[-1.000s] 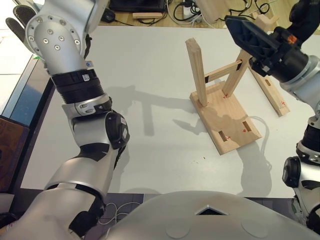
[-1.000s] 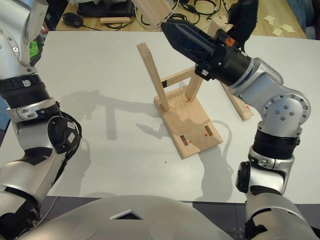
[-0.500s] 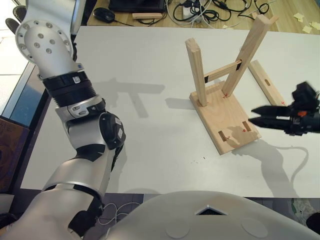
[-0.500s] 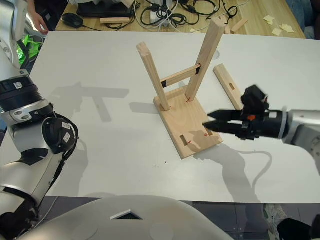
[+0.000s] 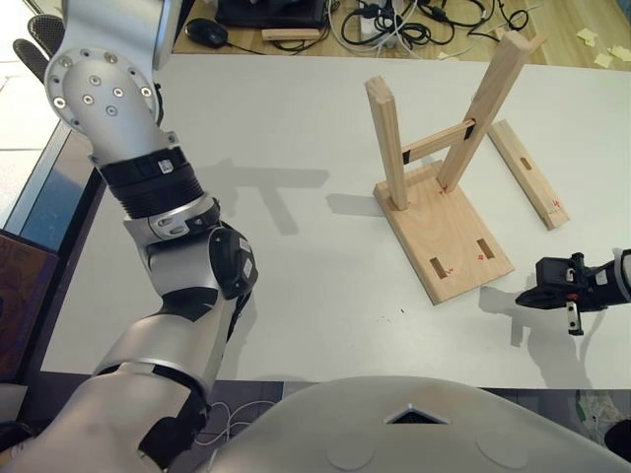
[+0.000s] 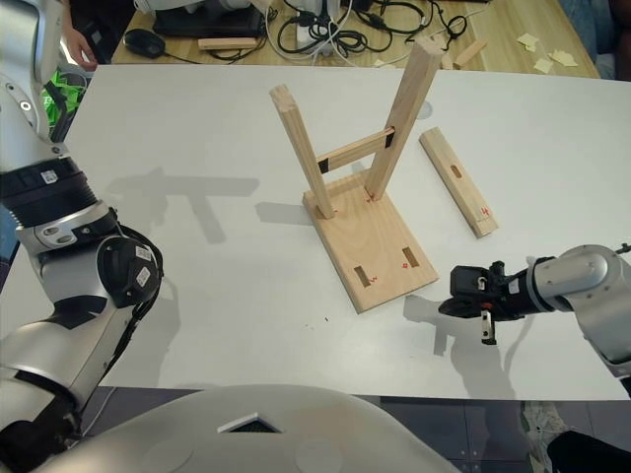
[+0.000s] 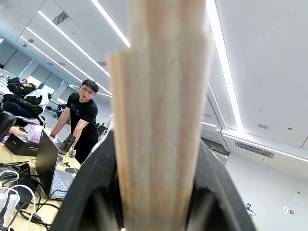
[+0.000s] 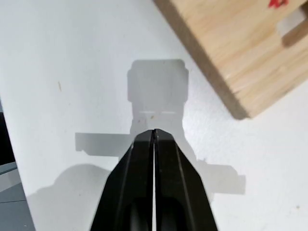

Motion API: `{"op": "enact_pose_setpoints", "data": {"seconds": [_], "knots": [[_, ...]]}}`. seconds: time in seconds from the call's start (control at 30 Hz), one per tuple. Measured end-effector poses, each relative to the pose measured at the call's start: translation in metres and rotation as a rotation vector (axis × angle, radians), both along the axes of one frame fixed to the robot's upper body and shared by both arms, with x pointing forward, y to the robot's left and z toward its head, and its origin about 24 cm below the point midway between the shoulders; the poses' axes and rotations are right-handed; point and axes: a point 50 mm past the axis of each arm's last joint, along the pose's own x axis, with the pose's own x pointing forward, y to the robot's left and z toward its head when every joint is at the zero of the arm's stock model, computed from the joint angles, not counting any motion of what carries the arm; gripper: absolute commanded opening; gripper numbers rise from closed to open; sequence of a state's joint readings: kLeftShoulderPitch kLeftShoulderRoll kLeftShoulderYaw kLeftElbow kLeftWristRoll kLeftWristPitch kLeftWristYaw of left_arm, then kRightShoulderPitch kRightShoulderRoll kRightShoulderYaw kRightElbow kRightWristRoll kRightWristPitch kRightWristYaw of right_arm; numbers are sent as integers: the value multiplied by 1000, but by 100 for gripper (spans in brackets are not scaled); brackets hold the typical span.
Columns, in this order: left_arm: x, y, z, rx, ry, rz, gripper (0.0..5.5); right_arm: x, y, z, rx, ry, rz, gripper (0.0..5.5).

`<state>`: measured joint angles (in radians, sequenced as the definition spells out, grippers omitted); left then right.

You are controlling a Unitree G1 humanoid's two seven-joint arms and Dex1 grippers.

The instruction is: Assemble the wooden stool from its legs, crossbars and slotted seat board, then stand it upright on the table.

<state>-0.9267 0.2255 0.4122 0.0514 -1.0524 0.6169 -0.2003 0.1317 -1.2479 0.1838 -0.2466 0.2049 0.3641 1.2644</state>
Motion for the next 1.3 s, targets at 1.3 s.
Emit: {"op": "enact_pose_setpoints", "data": {"seconds": [1.3], "knots": [[-5, -4, -6, 51, -6, 31, 101, 160, 224, -35, 243, -681, -51, 0]]}}
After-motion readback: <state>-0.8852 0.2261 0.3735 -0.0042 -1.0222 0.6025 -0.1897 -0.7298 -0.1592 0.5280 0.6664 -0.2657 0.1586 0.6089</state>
